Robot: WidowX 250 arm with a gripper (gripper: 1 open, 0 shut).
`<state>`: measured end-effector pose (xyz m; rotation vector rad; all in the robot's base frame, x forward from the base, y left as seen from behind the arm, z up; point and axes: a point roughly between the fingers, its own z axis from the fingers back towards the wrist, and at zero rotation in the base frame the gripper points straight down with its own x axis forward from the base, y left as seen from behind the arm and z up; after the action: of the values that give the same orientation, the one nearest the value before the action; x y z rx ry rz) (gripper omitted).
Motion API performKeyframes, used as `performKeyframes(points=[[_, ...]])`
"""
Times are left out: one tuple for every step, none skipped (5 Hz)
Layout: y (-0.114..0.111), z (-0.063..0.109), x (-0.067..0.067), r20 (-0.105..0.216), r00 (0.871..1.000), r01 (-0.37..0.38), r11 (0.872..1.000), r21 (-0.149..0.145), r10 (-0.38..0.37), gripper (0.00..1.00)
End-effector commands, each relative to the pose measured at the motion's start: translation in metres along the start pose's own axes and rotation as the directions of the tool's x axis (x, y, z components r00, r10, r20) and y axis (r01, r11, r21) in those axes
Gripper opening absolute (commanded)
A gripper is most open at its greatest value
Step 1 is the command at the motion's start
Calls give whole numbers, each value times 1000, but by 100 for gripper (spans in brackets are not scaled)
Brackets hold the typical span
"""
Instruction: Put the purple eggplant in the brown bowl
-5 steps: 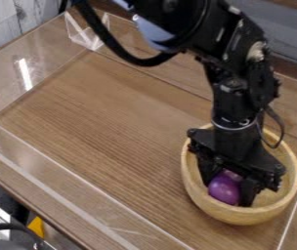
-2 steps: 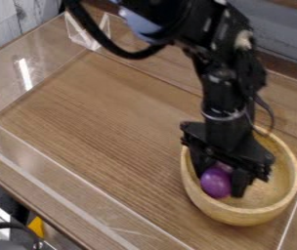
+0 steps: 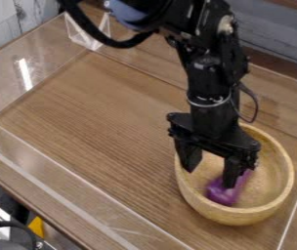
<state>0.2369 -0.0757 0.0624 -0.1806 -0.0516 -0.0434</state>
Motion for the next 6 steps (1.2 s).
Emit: performKeyframes(points=[[-3, 22, 17, 63, 998, 3, 1000, 1, -3, 100], [-6, 27, 22, 61, 998, 2, 1000, 7, -3, 100], [-2, 35, 21, 76, 996, -55, 998, 19, 54, 100], [2, 45, 20, 91, 990, -112, 993, 24, 110, 100], [5, 51, 19, 97, 989, -116, 993, 31, 113, 100], [8, 57, 17, 97, 989, -119, 992, 35, 116, 100]])
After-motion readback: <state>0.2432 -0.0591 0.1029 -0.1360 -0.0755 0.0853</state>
